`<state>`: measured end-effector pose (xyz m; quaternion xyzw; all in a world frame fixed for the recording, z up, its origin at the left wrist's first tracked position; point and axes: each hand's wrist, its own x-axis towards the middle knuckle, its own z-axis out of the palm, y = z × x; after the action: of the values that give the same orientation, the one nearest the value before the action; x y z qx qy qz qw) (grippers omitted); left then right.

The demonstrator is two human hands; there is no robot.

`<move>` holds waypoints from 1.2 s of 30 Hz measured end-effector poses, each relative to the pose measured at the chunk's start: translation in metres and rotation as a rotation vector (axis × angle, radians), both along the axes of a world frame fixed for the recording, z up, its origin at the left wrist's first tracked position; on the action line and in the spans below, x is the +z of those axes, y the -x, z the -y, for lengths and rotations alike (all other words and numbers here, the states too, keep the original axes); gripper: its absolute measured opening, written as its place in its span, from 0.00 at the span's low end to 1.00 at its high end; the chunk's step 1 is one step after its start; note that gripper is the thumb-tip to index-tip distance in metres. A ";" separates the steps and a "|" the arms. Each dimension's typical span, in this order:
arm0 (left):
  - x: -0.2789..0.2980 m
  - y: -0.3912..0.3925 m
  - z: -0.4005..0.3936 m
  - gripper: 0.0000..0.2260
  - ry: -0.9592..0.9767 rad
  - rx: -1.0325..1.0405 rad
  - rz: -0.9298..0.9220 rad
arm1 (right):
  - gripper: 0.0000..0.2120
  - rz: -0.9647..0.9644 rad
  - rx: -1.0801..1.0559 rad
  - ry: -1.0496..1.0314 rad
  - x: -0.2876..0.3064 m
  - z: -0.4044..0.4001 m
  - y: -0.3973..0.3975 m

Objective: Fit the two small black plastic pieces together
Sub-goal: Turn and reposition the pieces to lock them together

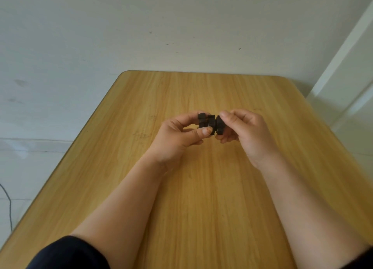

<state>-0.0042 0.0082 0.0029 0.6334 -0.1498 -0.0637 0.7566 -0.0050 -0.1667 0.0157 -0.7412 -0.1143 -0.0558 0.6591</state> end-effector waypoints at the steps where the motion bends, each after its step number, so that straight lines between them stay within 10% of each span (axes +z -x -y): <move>1: 0.000 0.000 0.000 0.11 0.004 -0.010 0.011 | 0.14 -0.020 0.014 -0.022 0.001 0.000 0.000; 11: 0.000 0.001 0.001 0.11 0.034 -0.038 0.070 | 0.18 -0.226 0.138 -0.068 0.000 0.001 -0.002; 24: -0.001 -0.005 -0.004 0.18 0.182 0.059 -0.147 | 0.10 0.192 -0.069 0.189 -0.004 -0.007 0.002; 36: -0.004 -0.006 -0.003 0.21 0.128 0.080 -0.135 | 0.07 0.168 -0.105 0.190 -0.003 -0.006 0.001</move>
<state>0.0015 0.0108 -0.0008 0.5835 -0.0766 -0.0663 0.8058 -0.0063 -0.1603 0.0132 -0.7979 -0.1348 -0.1409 0.5704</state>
